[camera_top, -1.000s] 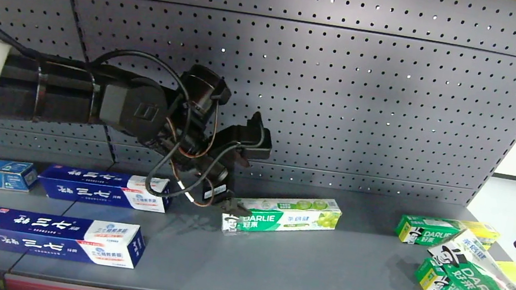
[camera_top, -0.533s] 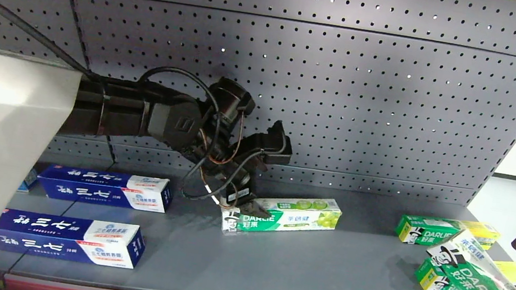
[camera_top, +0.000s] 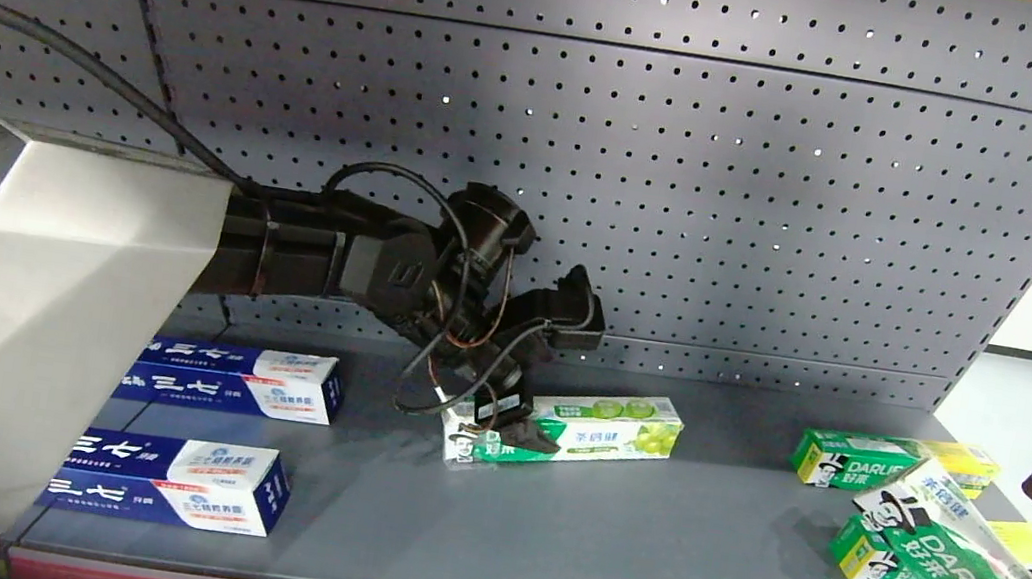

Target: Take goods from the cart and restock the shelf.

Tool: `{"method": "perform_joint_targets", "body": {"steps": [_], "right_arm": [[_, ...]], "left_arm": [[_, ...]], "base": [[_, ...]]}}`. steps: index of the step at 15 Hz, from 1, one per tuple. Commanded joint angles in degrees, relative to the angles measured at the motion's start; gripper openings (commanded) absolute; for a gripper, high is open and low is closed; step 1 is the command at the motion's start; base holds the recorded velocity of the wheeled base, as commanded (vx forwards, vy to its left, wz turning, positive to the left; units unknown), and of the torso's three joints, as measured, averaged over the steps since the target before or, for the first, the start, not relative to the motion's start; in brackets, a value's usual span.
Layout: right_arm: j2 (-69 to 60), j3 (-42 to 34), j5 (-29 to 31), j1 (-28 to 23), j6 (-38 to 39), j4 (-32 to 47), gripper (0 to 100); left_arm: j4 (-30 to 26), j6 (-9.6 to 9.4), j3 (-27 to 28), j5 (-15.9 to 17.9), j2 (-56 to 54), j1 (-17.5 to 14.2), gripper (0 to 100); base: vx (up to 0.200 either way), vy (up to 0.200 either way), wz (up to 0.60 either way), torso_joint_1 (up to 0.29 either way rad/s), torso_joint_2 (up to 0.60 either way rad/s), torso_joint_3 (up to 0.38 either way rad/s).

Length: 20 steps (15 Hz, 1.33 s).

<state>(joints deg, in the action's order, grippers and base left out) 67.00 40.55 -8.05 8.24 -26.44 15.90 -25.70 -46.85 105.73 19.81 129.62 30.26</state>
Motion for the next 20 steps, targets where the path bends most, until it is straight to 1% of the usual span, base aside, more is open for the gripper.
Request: {"method": "perform_joint_targets", "body": {"steps": [1, 2, 3, 7, 9, 12, 13, 14, 15, 16, 20], "right_arm": [[0.06, -0.12, -0.04, 0.02, -0.01, 0.01, 0], [0.06, -0.20, -0.04, 0.02, -0.01, 0.01, 0], [0.06, -0.12, -0.04, 0.02, -0.01, 0.01, 0], [-0.11, -0.20, -0.04, 0.02, -0.01, 0.01, 0], [-0.20, -0.47, -0.04, 0.02, -0.01, 0.01, 0], [-0.29, -0.56, -0.04, 0.02, -0.01, 0.10, 0], [-0.20, -0.56, -0.04, 0.02, -0.01, 0.10, 0], [-0.20, -0.56, -0.04, 0.02, -0.01, 0.01, 0], [-0.20, -0.56, -0.04, 0.02, -0.01, 0.01, 0], [-0.20, -0.56, -0.04, -0.07, -0.01, 0.10, 0], [-0.20, -0.47, -0.04, -0.07, -0.01, 0.01, 0]], "left_arm": [[0.12, 1.41, 0.62, 1.46, 0.90, 0.24, 100], [0.30, 2.90, 0.79, 3.48, 0.98, 0.68, 100], [0.39, 3.96, 1.32, 5.24, 1.07, 1.03, 100], [-0.14, 3.69, 1.23, 4.80, 1.77, 1.65, 100], [-0.05, 3.69, 1.32, 3.74, 1.86, 1.74, 100], [0.39, 3.43, 1.32, 3.74, 2.30, 1.65, 100], [0.47, 3.52, 1.32, 3.57, 2.39, 1.65, 0], [0.47, 3.96, 1.41, 3.39, 2.39, 1.82, 0], [0.39, 4.05, 1.32, 2.34, 2.39, 1.82, 0], [0.39, 4.05, 1.23, 2.08, 2.30, 1.82, 0], [-0.41, 3.87, 0.97, 1.99, 1.86, 1.91, 0]], "base": [[0.000, 0.000, 0.00, 0.000, 0.00, 0.000], [0.000, 0.000, 0.00, 0.000, 0.00, 0.000], [0.000, 0.000, 0.00, 0.000, 0.00, 0.000], [0.000, 0.000, 0.00, 0.000, 0.00, 0.000], [0.000, 0.000, 0.00, 0.000, 0.00, 0.000], [0.000, 0.000, 0.00, 0.000, 0.00, 0.000], [0.000, 0.000, 0.00, 0.000, 0.00, 0.000], [0.000, 0.000, 0.00, 0.000, 0.00, 0.000], [0.000, 0.000, 0.00, 0.000, 0.00, 0.000], [0.000, 0.000, 0.00, 0.000, 0.00, 0.000], [0.000, 0.000, 0.00, 0.000, 0.00, 0.000]]}}
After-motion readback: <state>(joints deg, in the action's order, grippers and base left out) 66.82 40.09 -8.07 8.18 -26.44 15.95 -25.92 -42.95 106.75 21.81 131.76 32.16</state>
